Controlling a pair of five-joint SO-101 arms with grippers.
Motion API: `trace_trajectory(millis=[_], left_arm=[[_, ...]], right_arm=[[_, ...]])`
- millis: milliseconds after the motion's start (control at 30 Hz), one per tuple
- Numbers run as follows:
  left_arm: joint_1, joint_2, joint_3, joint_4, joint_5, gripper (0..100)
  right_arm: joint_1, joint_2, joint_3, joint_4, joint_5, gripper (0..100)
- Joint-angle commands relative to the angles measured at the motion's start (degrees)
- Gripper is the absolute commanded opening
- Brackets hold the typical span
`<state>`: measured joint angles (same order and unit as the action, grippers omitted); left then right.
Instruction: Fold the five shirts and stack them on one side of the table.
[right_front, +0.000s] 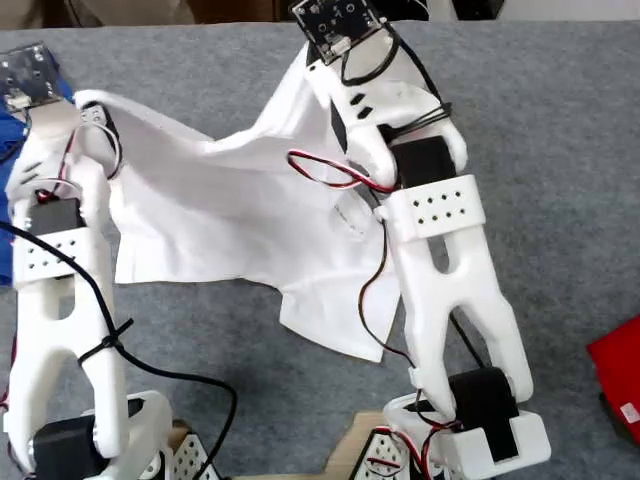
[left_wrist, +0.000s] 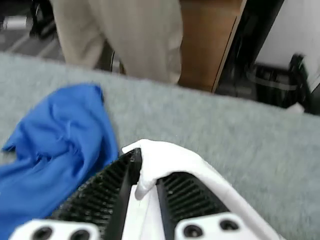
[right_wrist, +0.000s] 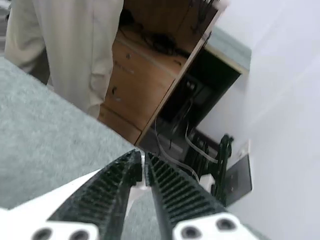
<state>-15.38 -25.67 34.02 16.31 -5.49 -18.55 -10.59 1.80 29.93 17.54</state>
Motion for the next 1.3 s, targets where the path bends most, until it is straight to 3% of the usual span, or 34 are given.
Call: trace_trajectory(millis=[0,233,700,1000,1267], left_arm=[[2.0,-0.1,4.0,-11.3,0.1,2],[3.3,3.0,12.4,-24.9,0.2,2],[3.3,28.8,-5.5,-25.2,0.4,2],[3.2,41.6,-17.9,-25.1,0.4,2],[3.2,52.9,-30.2,-25.1,0.3,2]], right_arm=[[-0.4,0.7,1.8,-7.0,0.3,0.5],[-0.3,6.7,2.1,-8.7,0.3,0.5],[0.8,13.6,-1.1,-8.3,0.1,0.5],[3.2,30.1,-17.5,-8.2,0.3,0.5],[8.2,48.4,-45.2,-5.5,3.3,0.4]])
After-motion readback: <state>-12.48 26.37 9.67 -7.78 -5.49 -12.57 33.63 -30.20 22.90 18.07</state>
